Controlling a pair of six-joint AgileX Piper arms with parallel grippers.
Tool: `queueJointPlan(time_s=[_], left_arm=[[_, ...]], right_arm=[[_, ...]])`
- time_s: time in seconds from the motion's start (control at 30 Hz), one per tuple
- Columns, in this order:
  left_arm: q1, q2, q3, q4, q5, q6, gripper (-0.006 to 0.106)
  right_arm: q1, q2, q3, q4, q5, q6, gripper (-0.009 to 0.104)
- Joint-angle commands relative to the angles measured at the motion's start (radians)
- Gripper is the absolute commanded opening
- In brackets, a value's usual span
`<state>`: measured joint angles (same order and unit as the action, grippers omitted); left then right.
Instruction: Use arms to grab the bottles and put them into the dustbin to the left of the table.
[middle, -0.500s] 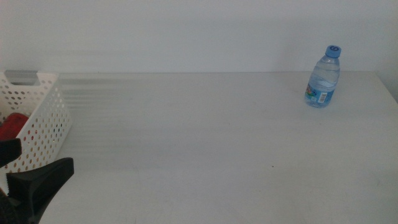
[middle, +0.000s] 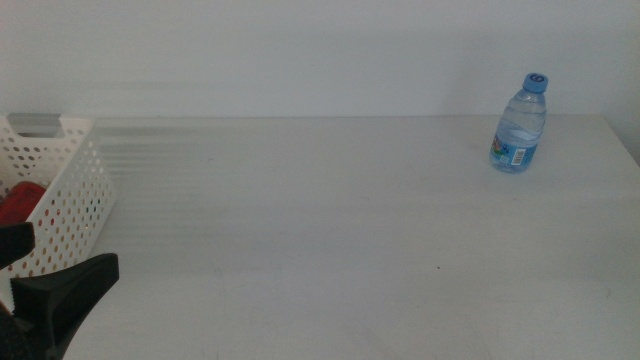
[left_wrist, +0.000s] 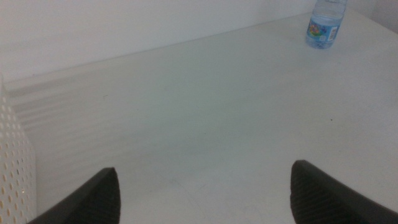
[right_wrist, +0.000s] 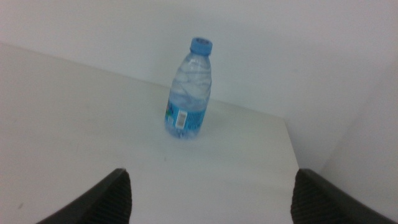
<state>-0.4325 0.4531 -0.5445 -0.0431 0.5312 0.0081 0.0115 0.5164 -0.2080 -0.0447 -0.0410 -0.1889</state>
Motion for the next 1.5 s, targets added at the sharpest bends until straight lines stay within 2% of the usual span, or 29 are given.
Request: queueJointPlan(time_s=[0.0,0.13,0.43,0.7,0.9,1.13,1.47], left_arm=[[-0.004,0.007,-0.025,-0.004,-0.075,-0.016,0.090],[-0.004,0.007,-0.025,-0.006,-0.075,-0.016,0.090],[-0.004,0.005,-0.025,0.003,-0.075,-0.015,0.090],[-0.004,0.005,-0.025,0.003,-0.075,-0.013,0.090],[-0.004,0.005,-0.025,0.003,-0.075,-0.013,0.090],[-0.004,0.005,-0.025,0.003,-0.075,-0.013,0.090],[-0.004,0.005,-0.025,0.003,-0.075,-0.013,0.090]], right_arm=[[-0.006,0.134,-0.051,-0.014,-0.208,-0.005,0.067],[-0.006,0.314,-0.052,0.003,-0.489,0.055,0.067],[-0.006,0.688,-0.052,-0.005,-0.976,0.156,0.067],[-0.006,0.967,-0.080,-0.004,-1.268,0.167,0.067],[-0.006,1.118,-0.255,-0.045,-1.227,0.189,0.068],[-0.005,1.248,-0.509,-0.074,-1.049,0.189,0.068],[-0.005,1.430,-0.859,-0.076,-0.849,0.189,0.068]])
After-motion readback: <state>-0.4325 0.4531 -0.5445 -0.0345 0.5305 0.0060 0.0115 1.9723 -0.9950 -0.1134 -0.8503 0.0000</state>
